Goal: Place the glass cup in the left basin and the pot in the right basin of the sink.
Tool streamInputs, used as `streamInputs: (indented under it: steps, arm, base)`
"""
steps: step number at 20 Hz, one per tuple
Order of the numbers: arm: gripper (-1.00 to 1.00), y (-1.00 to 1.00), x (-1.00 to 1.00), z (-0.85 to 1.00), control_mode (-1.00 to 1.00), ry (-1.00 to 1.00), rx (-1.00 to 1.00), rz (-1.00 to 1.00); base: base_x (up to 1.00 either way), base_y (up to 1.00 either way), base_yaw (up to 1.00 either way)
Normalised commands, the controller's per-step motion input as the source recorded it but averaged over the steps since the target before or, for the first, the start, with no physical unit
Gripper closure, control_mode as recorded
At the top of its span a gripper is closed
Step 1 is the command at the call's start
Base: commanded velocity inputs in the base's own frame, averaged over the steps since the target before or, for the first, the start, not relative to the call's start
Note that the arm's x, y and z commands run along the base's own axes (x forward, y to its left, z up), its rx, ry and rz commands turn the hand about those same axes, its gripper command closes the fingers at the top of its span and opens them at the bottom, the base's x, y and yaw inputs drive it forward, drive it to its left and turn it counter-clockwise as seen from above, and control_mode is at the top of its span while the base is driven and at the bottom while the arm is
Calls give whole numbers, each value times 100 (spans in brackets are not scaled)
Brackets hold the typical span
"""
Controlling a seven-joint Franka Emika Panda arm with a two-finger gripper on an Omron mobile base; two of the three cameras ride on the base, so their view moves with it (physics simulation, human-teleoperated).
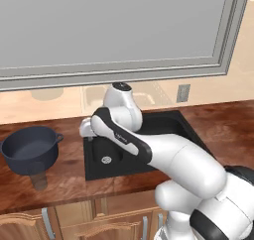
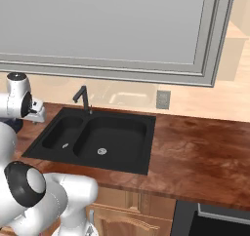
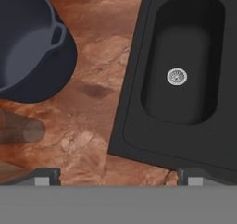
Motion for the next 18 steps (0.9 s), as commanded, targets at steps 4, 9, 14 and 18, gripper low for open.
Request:
streamInputs:
  steps: [4, 9, 14, 18]
  arm:
    - [-100, 36, 0, -17, -100, 2, 2, 4]
    - [-100, 31, 0, -14, -100, 2, 3, 4]
    - [-100, 30, 0, -8, -100, 1, 2, 4]
    - [-100, 31, 0, -3, -100, 0, 2, 4]
  base:
    - [0, 0, 0]
    - [0, 0, 0]
    - [0, 0, 0]
    - [0, 0, 0]
